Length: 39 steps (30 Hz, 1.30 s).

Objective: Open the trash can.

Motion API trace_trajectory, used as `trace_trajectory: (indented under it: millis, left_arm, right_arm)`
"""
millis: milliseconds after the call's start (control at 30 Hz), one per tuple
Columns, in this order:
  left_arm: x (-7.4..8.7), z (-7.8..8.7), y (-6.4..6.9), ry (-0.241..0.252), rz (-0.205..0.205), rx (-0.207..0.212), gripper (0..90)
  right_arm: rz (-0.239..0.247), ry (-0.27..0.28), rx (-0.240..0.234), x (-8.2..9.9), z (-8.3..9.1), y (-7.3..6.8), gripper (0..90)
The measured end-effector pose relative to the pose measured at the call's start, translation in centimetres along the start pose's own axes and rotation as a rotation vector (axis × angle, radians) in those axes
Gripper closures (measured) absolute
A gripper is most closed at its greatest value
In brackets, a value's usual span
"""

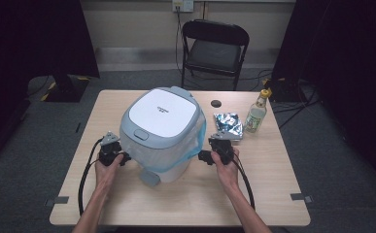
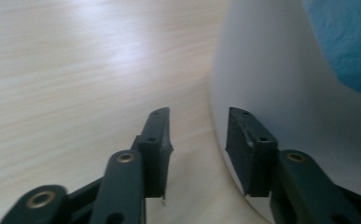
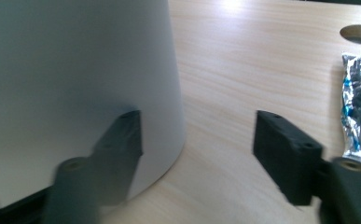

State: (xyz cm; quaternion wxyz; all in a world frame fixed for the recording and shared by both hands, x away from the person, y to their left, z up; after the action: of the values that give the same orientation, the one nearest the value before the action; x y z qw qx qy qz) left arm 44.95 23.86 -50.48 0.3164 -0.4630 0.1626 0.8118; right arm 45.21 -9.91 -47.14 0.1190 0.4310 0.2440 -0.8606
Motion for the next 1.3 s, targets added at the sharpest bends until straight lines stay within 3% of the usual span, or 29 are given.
trace_trajectory:
  millis: [67,167,233,333,400,533,667,700,800,900,1000,1100,1300]
  left_arm:
    - [0.3,0.3,0.8,0.017,-0.010,0.014,60.4]
    - [0.9,0.9,1.8,0.038,0.008,0.035,60.4]
    - [1.6,1.4,2.6,0.064,0.040,0.101,59.9]
    - [1.4,1.6,2.6,0.045,0.013,0.091,55.1]
    - [0.9,1.5,2.0,0.042,0.024,0.078,49.6]
    - [-0.4,0.6,0.8,0.005,0.010,0.015,46.6]
    - [-1.2,-0.1,0.3,0.038,0.041,0.013,49.8]
    - [-1.2,-0.1,0.5,0.045,0.033,0.015,56.0]
    - [-1.1,0.3,0.9,0.040,0.014,0.020,63.4]
    - [-0.9,1.2,1.0,0.025,-0.003,0.037,63.4]
    - [-0.6,1.8,0.9,0.035,0.035,0.018,54.6]
    - [-0.3,2.0,1.1,0.052,0.042,0.013,56.1]
    - [-0.2,2.4,1.1,0.042,0.021,0.005,56.9]
  right_arm:
    - [0.005,0.014,0.012,-0.3,-0.3,0.0,44.0]
    - [0.003,0.025,0.020,-0.8,-0.8,0.3,45.9]
    - [-0.015,0.039,0.013,-1.0,-1.4,0.7,44.1]
    - [-0.024,0.042,0.016,-1.2,-1.8,0.8,43.4]
    - [-0.017,0.040,0.020,-1.4,-2.0,0.8,43.4]
    - [-0.005,0.039,0.022,-1.6,-2.3,0.6,42.9]
    - [-0.006,0.034,0.010,-1.6,-2.5,0.6,45.6]
    - [-0.006,0.031,0.006,-1.7,-2.5,0.6,46.3]
    - [-0.007,0.022,-0.015,-1.8,-2.7,0.6,48.4]
    - [0.004,0.016,-0.036,-2.0,-3.1,0.1,56.7]
    - [0.006,0.020,-0.036,-2.1,-3.6,-0.3,55.3]
    - [-0.004,0.020,-0.050,-1.9,-3.7,-0.5,56.7]
    - [0.015,-0.003,-0.064,-1.3,-3.1,-0.9,59.1]
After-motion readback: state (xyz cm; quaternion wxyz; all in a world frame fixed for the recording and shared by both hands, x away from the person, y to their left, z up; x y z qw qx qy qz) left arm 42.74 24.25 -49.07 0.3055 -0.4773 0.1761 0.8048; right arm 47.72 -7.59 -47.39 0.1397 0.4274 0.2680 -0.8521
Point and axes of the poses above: each handheld gripper's, and its own axes: z roughly backward along the jaws, x roughly out of its underside, y roughly to its right, the point moved 4 cm from there along -z, roughly forward along the jaws, and after that the axes turned 13 degrees about -z, right-handed, at the moved point
